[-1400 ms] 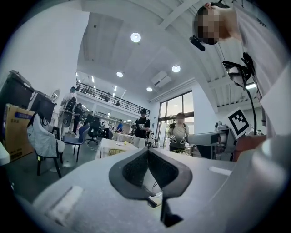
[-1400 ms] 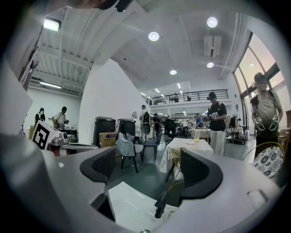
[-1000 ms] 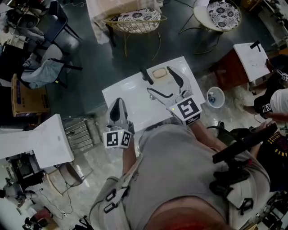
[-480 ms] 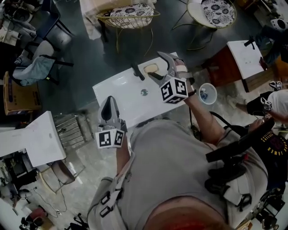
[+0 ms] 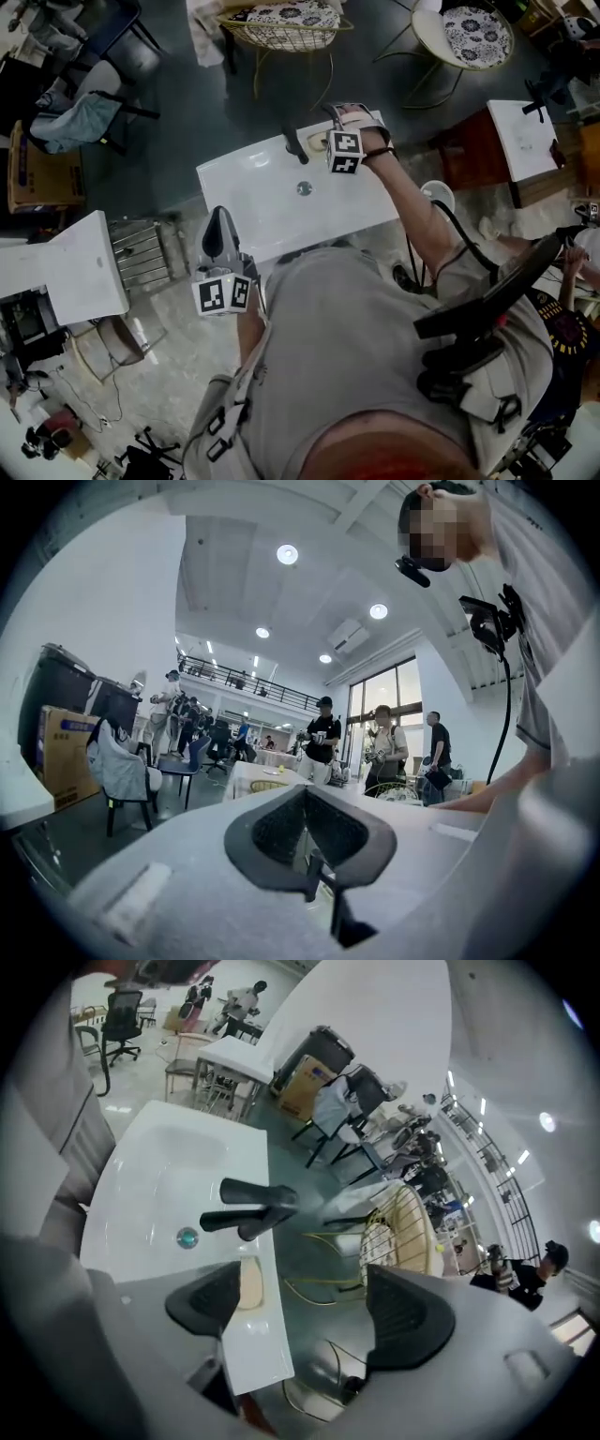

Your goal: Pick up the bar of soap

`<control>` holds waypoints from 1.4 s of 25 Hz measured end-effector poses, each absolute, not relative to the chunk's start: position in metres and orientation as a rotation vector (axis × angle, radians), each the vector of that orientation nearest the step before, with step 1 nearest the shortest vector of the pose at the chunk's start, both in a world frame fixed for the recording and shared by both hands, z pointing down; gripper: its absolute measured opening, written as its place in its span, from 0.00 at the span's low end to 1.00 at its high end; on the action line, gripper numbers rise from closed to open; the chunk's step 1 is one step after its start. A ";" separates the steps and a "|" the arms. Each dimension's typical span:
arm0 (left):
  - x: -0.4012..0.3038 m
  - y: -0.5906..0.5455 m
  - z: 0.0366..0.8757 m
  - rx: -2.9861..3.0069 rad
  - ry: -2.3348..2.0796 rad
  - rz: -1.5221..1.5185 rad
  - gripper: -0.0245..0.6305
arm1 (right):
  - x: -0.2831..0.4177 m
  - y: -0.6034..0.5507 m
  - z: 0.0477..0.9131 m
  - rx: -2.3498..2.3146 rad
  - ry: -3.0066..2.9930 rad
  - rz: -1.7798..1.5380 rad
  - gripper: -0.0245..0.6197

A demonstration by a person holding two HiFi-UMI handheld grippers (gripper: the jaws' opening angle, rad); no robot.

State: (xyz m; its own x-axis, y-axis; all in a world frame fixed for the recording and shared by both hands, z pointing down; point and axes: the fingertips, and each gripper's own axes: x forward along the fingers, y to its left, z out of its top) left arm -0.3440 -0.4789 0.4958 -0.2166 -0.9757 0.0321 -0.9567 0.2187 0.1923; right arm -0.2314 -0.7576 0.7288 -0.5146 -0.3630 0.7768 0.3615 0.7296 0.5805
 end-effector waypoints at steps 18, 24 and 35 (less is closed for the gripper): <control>-0.361 -0.456 0.508 1.683 -2.434 -0.162 0.04 | -0.230 -0.769 0.926 -0.261 -1.774 -0.658 0.61; -0.372 -0.449 0.509 1.626 -2.473 -0.153 0.04 | -0.239 -0.770 0.941 -0.293 -1.777 -0.646 0.44; -0.369 -0.460 0.509 1.654 -2.453 -0.155 0.04 | -0.237 -0.771 0.934 -0.251 -1.801 -0.605 0.44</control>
